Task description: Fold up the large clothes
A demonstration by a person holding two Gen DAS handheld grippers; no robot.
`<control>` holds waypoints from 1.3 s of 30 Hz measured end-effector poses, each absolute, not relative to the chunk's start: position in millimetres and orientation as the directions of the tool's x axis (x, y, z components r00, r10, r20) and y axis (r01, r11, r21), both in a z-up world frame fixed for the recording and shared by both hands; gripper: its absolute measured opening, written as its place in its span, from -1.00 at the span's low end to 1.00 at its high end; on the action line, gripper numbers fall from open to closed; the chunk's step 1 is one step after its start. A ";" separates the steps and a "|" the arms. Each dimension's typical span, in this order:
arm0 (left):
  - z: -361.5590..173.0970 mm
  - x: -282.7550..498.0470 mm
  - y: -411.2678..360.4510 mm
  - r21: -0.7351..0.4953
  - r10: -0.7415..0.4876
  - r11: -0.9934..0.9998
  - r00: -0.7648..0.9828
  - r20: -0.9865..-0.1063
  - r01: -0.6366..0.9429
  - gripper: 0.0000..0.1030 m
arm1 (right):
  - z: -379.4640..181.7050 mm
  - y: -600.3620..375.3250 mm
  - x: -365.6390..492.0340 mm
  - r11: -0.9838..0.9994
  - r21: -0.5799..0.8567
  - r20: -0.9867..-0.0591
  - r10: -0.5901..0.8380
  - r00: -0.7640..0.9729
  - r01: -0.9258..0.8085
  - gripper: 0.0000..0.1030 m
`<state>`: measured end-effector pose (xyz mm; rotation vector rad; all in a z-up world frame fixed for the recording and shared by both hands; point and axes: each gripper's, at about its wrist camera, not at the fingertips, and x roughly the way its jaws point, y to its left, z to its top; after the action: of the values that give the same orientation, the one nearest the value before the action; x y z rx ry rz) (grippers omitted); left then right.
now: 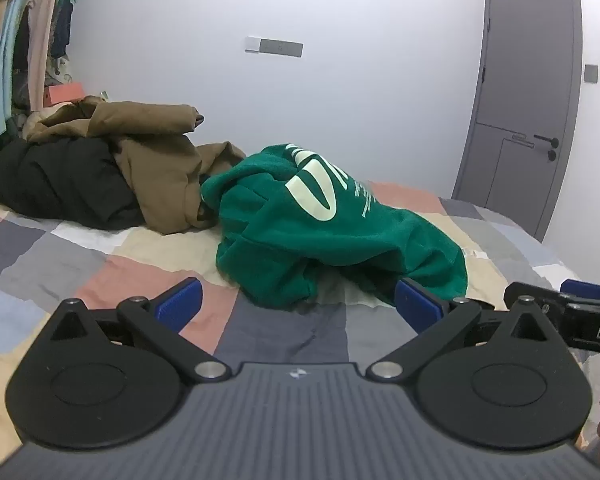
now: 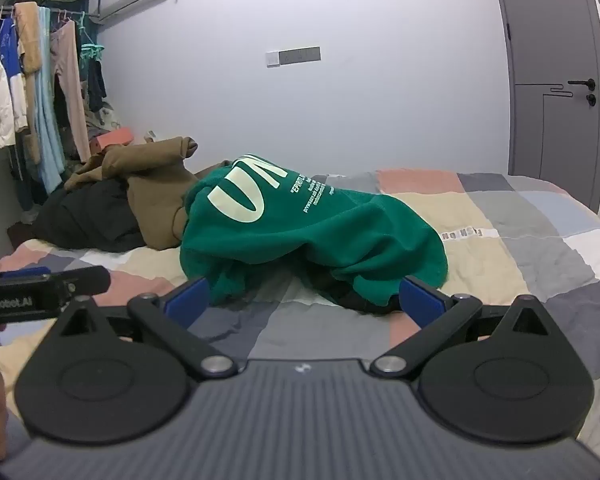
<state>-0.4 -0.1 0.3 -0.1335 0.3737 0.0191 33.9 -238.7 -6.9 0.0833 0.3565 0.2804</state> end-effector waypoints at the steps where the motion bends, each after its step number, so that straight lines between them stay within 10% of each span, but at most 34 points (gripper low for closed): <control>1: 0.3 -0.2 -0.6 -0.126 -0.005 0.991 0.932 -0.361 -0.043 1.00 | -6.8 -238.4 33.2 0.958 0.127 -0.332 0.287 0.899 -0.258 1.00; 39: -0.1 0.0 -0.1 -0.135 -0.013 0.990 0.932 -0.361 -0.039 1.00 | -8.4 -238.3 26.6 0.959 0.110 -0.335 0.283 0.899 -0.261 1.00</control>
<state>0.1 -0.1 -0.1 -0.1415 0.3701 0.0132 26.6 -238.3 -8.4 0.0625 0.3555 0.2818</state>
